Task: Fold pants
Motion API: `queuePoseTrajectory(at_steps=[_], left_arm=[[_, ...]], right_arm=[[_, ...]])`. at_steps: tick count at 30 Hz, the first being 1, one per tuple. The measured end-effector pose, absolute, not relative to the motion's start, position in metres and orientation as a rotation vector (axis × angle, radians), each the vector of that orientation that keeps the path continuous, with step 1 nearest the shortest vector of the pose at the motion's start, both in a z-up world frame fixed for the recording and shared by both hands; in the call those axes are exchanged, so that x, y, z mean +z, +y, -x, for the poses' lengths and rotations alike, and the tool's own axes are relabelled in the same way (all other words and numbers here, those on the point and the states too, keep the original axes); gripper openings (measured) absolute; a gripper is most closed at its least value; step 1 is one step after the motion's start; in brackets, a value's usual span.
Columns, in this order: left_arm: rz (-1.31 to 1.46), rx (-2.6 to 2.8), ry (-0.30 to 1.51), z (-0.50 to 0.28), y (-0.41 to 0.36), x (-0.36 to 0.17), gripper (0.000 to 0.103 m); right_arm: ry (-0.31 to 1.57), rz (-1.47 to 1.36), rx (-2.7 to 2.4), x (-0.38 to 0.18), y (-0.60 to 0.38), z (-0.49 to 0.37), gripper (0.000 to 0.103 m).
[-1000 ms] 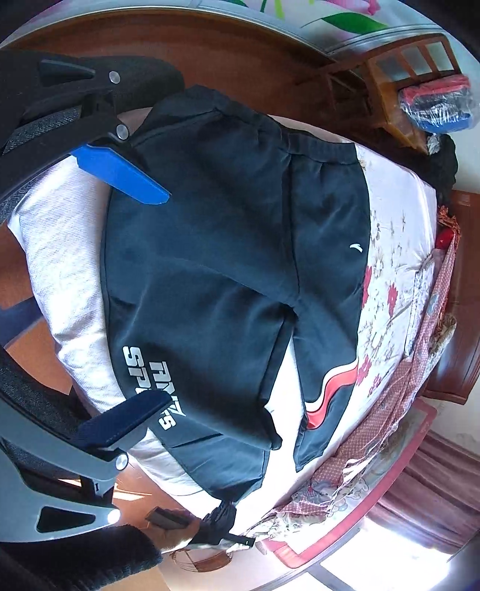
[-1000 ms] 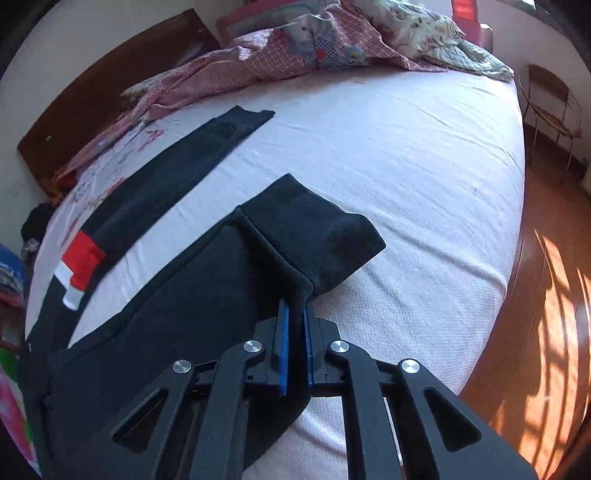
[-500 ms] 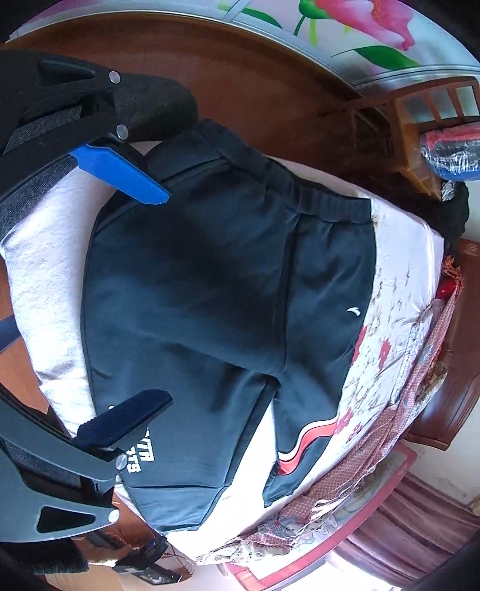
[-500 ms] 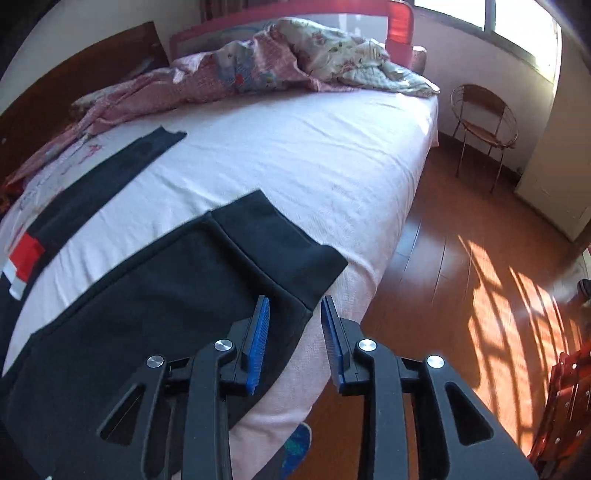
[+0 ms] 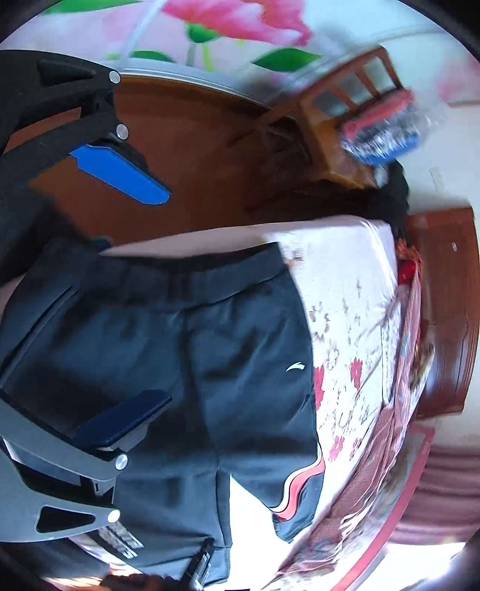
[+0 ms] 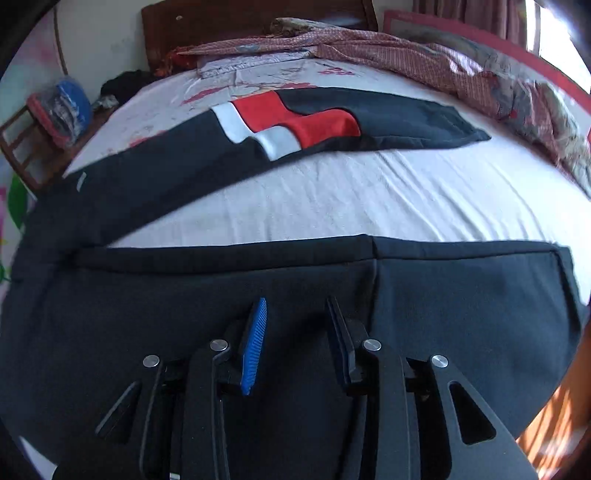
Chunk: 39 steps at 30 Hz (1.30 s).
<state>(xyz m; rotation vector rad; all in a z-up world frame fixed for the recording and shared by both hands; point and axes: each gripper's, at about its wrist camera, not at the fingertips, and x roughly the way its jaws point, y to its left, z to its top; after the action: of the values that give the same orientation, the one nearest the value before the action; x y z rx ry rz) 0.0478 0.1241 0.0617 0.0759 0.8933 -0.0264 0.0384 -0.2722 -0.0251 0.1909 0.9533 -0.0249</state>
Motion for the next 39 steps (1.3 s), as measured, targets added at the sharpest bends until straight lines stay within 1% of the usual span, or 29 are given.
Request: queuePoseTrajectory(at_steps=[4, 8, 9, 11, 12, 15, 16, 20, 21, 23, 24, 25, 26, 27, 28, 29, 31, 34, 35, 36, 37, 38, 39], left_arm=[[-0.042, -0.140, 0.844, -0.110, 0.170, 0.057, 0.101], [0.000, -0.282, 0.876, -0.178, 0.200, 0.040, 0.100], [0.001, -0.307, 0.885, -0.193, 0.204, 0.033, 0.099], [0.005, -0.376, 0.907, -0.217, 0.209, 0.020, 0.089], [0.003, -0.396, 0.919, -0.223, 0.207, 0.013, 0.082], [0.012, -0.464, 0.952, -0.239, 0.206, -0.008, 0.073], [0.019, -0.488, 0.962, -0.240, 0.206, -0.014, 0.071], [0.078, -0.606, 0.982, -0.241, 0.204, -0.028, 0.071], [0.090, -0.619, 0.982, -0.239, 0.204, -0.029, 0.068], [0.106, -0.639, 0.978, -0.235, 0.208, -0.031, 0.066], [0.111, -0.649, 0.981, -0.234, 0.210, -0.031, 0.063], [0.112, -0.652, 0.984, -0.233, 0.212, -0.031, 0.055], [0.114, -0.651, 0.994, -0.233, 0.214, -0.032, 0.050], [0.120, -0.647, 1.009, -0.234, 0.217, -0.032, 0.041], [0.127, -0.641, 1.023, -0.234, 0.216, -0.033, 0.030], [0.119, -0.621, 1.027, -0.232, 0.214, -0.031, 0.027], [0.096, -0.567, 1.014, -0.227, 0.206, -0.022, 0.009], [0.142, -0.474, 0.940, -0.213, 0.199, 0.006, 0.008], [0.175, -0.474, 0.891, -0.203, 0.198, 0.022, 0.008], [0.197, -0.480, 0.849, -0.193, 0.195, 0.037, 0.008], [0.220, -0.495, 0.806, -0.181, 0.192, 0.052, 0.008], [0.246, -0.529, 0.764, -0.168, 0.189, 0.066, 0.008], [0.258, -0.561, 0.733, -0.156, 0.185, 0.079, 0.008]], right_arm=[[0.979, -0.246, -0.006, -0.014, -0.266, -0.019, 0.032], [1.035, -0.294, 0.014, -0.011, -0.247, -0.008, 0.032], [1.049, -0.300, 0.019, -0.011, -0.242, -0.009, 0.032], [1.065, -0.296, 0.024, -0.010, -0.231, -0.011, 0.032], [1.077, -0.298, 0.037, -0.010, -0.226, -0.014, 0.032], [1.106, -0.303, 0.057, -0.011, -0.214, -0.026, 0.032], [1.117, -0.311, 0.068, -0.012, -0.210, -0.031, 0.032], [1.141, -0.309, 0.085, -0.016, -0.196, -0.046, 0.032], [1.146, -0.311, 0.091, -0.018, -0.193, -0.048, 0.032], [1.163, -0.329, 0.108, -0.021, -0.189, -0.051, 0.032], [1.168, -0.331, 0.111, -0.023, -0.186, -0.053, 0.032], [1.169, -0.332, 0.117, -0.024, -0.183, -0.055, 0.032], [1.169, -0.332, 0.124, -0.024, -0.181, -0.055, 0.032], [1.169, -0.332, 0.128, -0.024, -0.180, -0.056, 0.032], [1.170, -0.334, 0.130, -0.024, -0.179, -0.058, 0.032], [1.167, -0.340, 0.133, -0.023, -0.178, -0.059, 0.032], [1.161, -0.349, 0.136, -0.017, -0.181, -0.064, 0.032], [1.129, -0.343, 0.102, 0.003, -0.195, -0.084, 0.032], [1.120, -0.372, 0.077, 0.011, -0.203, -0.096, 0.034], [1.106, -0.423, 0.060, 0.019, -0.214, -0.109, 0.043], [1.083, -0.492, 0.055, 0.028, -0.225, -0.122, 0.057], [1.070, -0.567, 0.060, 0.035, -0.235, -0.139, 0.060], [1.069, -0.624, 0.061, 0.041, -0.243, -0.158, 0.060]])
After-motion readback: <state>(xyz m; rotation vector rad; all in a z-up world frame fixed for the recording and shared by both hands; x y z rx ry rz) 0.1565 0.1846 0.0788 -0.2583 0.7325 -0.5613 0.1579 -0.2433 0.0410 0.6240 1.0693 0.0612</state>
